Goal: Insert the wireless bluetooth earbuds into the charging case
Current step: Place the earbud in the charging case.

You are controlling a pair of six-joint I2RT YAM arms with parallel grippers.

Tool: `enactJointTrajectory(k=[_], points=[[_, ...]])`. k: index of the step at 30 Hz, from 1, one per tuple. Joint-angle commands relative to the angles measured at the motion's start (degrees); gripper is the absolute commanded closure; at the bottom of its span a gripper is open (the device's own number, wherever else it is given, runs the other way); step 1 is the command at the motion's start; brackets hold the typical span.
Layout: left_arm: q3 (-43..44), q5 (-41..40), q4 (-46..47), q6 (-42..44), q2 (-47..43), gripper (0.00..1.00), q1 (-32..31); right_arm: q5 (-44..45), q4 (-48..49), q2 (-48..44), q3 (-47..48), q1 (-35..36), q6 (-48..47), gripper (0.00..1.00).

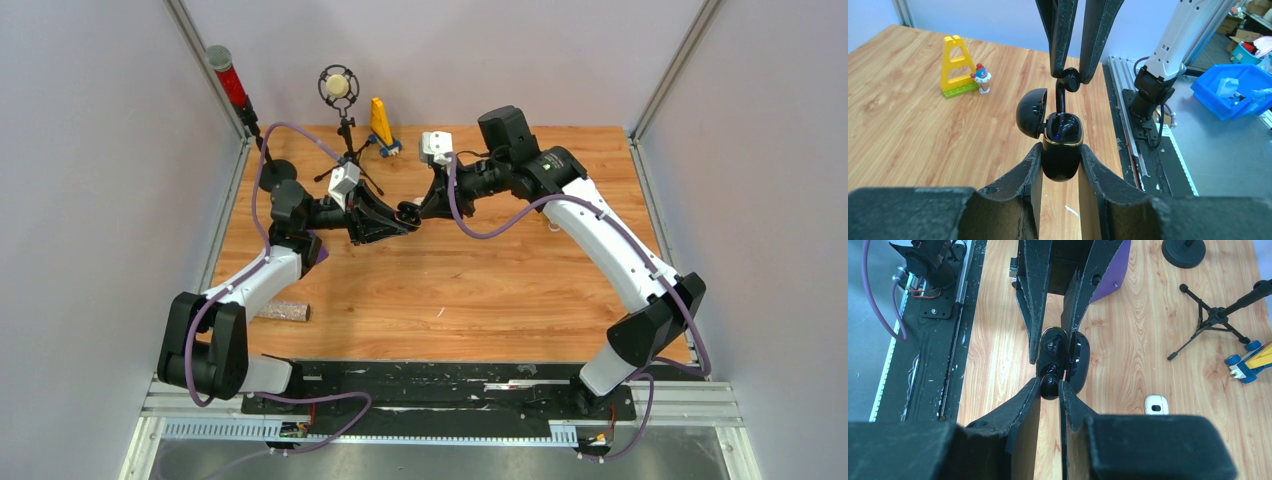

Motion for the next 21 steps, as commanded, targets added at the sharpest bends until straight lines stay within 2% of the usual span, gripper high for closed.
enactJointTrajectory(k=[1, 21], points=[[2.3, -0.2, -0.3, 1.7, -1.3, 1.00, -0.1, 0.1, -1.3, -2.2, 0.3, 0.3, -2.5, 0.81], [2.6, -0.3, -2.3, 2.9, -1.2, 1.00, -0.1, 1.3, -2.9, -0.9, 0.9, 1.9, -4.1, 0.82]])
